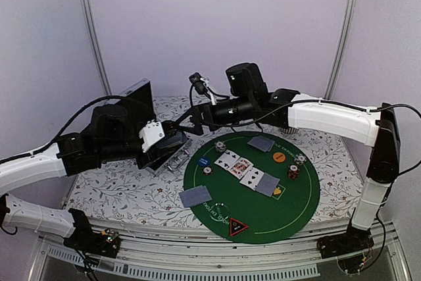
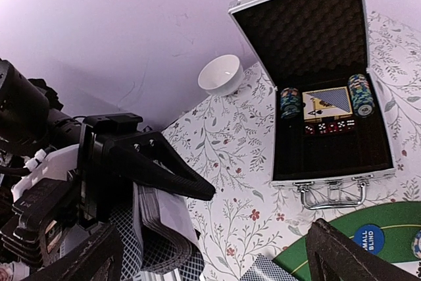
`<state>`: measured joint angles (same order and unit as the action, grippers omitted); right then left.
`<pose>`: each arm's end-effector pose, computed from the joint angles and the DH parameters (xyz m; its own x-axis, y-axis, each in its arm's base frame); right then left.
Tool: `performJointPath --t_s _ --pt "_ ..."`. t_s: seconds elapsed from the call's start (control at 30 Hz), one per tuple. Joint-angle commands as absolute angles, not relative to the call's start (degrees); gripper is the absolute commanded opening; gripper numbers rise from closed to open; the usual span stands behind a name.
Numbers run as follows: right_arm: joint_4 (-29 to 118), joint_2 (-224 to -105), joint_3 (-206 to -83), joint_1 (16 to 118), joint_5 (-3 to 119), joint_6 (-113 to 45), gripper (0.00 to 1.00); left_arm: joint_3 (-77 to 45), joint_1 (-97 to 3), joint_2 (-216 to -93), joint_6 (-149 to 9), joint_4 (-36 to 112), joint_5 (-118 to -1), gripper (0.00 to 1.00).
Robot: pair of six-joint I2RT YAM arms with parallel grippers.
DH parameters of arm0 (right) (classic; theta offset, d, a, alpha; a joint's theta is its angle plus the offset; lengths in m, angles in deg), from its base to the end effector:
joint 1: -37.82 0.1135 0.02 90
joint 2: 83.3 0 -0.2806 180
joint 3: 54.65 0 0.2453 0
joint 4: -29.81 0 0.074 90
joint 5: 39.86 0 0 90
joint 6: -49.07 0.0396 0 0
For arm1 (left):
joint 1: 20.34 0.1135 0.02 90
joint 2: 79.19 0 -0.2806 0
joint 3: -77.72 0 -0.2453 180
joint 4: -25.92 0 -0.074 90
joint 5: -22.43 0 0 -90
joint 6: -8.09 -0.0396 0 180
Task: Distribute texas hold em gaming equipment
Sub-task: Pick up the poker card from the face-down deck piles.
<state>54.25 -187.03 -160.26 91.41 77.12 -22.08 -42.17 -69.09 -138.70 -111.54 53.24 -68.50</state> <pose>0.2424 0.3589 0.3522 -0.5276 -0.2302 -0.8177 -0.8405 0.2813 0.4631 0.1484 -0.1683 0.3068 0.1092 0.6252 -0.7728 0.7917 0.4154 0.4479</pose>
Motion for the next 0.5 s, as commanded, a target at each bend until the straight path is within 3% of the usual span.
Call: performJointPath --t_s 0.0,0.47 --pt "55.02 -191.65 -165.40 92.75 81.30 -22.17 0.99 -42.60 -69.47 -138.78 -111.81 52.21 -67.98 0.42" --pt "62.66 -190.48 -164.21 91.47 73.04 -25.55 0.99 -42.69 -69.49 -137.73 -111.64 51.49 -68.74 0.42"
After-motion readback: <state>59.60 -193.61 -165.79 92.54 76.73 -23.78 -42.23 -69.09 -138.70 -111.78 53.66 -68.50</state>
